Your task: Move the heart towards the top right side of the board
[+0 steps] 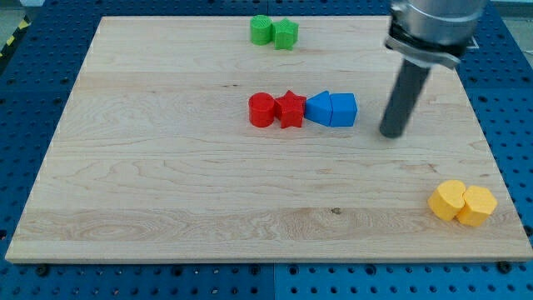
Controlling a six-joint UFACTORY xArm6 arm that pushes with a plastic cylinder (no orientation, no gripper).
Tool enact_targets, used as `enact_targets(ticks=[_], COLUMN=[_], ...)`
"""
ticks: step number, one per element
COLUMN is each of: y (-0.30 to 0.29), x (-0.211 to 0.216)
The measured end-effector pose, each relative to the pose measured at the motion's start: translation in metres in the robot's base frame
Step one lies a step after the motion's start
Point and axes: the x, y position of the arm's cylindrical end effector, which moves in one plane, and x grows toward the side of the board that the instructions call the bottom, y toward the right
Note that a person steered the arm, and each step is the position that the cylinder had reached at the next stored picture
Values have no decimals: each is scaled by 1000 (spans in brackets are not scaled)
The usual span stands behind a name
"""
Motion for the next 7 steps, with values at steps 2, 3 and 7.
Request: enact_targets(ticks=[2,3,7], y=[-28,-28,-16], x=[47,85,146])
